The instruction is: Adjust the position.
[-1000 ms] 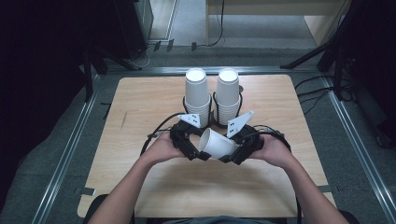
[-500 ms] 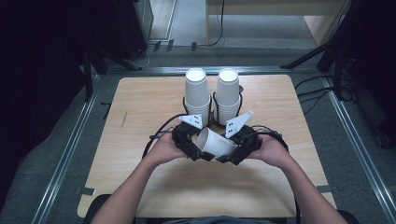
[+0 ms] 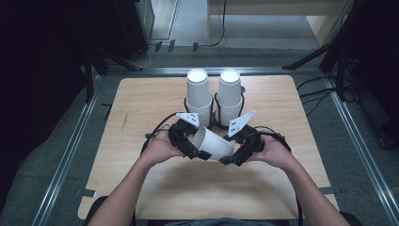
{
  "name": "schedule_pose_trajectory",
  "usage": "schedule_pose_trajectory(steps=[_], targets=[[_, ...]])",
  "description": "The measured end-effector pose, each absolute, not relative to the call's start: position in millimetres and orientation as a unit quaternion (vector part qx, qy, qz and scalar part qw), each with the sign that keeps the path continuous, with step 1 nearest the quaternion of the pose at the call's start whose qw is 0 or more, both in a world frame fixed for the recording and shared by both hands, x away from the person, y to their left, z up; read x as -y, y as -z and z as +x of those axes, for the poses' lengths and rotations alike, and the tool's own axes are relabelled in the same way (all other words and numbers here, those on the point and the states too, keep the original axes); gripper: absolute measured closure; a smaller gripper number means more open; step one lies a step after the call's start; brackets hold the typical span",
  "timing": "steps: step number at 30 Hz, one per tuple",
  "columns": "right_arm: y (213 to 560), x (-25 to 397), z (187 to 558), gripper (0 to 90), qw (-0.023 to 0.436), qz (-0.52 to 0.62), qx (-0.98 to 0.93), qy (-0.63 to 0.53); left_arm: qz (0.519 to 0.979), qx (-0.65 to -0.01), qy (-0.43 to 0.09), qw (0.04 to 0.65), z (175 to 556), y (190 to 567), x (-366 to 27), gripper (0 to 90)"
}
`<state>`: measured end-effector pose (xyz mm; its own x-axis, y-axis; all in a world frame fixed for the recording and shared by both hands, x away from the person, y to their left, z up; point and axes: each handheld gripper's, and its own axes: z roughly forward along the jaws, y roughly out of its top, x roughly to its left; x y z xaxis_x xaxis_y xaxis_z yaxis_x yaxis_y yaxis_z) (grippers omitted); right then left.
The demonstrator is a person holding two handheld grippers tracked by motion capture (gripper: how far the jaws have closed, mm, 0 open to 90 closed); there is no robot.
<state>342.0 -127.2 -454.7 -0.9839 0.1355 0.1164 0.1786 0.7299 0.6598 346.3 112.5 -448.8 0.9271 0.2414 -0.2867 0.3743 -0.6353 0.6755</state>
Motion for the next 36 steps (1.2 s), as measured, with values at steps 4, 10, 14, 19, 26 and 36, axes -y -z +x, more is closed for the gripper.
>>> schedule_pose_trajectory(steps=[4,10,14,19,26,36], targets=[[456.2,128.0,344.0,15.6,0.026,-0.091,0.929,0.357,0.905,-0.171,0.086,0.38,350.0,443.4,-114.0,12.0],[455.8,128.8,345.3,15.5,0.017,-0.092,0.927,0.363,0.923,-0.152,0.078,0.344,357.1,433.4,-109.2,12.1],[456.6,129.7,347.2,15.5,0.016,-0.095,0.925,0.367,0.935,-0.136,0.077,0.318,359.2,430.9,-100.0,12.1],[458.8,130.4,348.4,15.5,0.016,-0.096,0.925,0.367,0.95,-0.118,0.074,0.281,364.6,428.3,-87.5,12.1],[463.9,126.2,348.8,15.5,0.016,-0.096,0.926,0.364,0.965,-0.101,0.067,0.234,368.6,424.2,-73.0,12.1],[472.4,115.8,347.8,19.5,0.013,-0.084,0.923,0.375,0.968,-0.095,0.066,0.221,367.7,425.0,-66.6,11.4]])
